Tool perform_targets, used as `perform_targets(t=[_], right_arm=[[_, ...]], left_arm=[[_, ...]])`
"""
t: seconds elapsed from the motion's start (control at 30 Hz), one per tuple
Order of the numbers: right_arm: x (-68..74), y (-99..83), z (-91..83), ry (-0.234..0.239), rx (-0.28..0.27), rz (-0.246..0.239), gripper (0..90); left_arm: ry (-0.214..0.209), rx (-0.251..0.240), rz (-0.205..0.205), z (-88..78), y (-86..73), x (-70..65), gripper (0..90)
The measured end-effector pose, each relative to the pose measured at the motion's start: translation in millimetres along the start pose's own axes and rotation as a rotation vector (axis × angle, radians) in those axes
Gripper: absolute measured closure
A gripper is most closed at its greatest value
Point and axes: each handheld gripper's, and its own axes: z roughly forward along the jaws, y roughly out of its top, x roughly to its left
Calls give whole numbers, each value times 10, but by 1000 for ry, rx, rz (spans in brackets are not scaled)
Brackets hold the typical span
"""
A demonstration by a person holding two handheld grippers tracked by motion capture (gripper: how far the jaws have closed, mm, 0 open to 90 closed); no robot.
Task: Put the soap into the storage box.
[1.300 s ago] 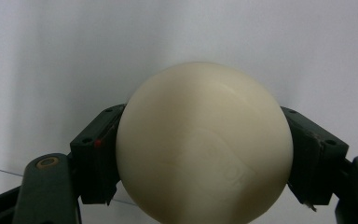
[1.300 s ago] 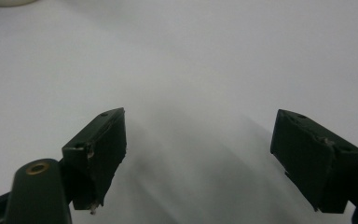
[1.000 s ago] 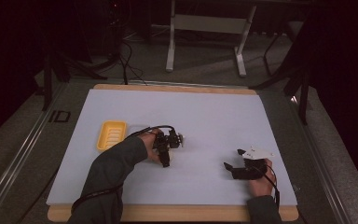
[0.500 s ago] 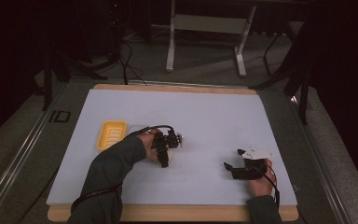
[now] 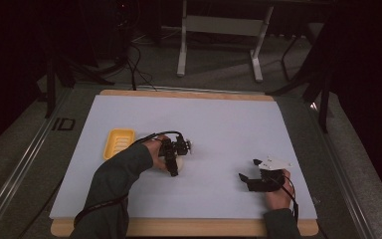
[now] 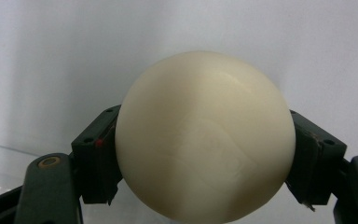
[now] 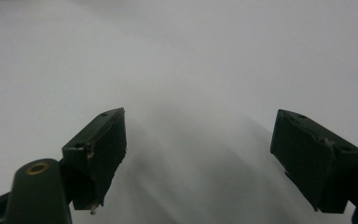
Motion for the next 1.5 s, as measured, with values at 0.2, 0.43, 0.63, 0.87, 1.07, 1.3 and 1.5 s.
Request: perform_targets(t=[0.2, 0.43, 0.63, 0.87, 1.07, 1.3, 1.5], right_arm=[[0, 0, 0, 1, -1, 1, 180], [0, 0, 0, 0, 0, -1, 180], [1, 0, 1, 0, 0, -1, 180], [1, 0, 1, 0, 0, -2, 180], [1, 0, 1, 0, -1, -1, 180], [2, 0, 2, 0, -1, -1, 180], [1, 0, 1, -1, 0, -1, 180]], left_arm=[[3, 7, -3, -32, -15, 9, 248], [5, 7, -19, -81, -66, 39, 248], [8, 2, -34, -129, -128, 77, 249], [16, 2, -50, -191, -180, 123, 249], [20, 2, -69, -229, -241, 161, 248], [21, 3, -91, -260, -304, 205, 248], [28, 4, -105, -305, -349, 244, 248]])
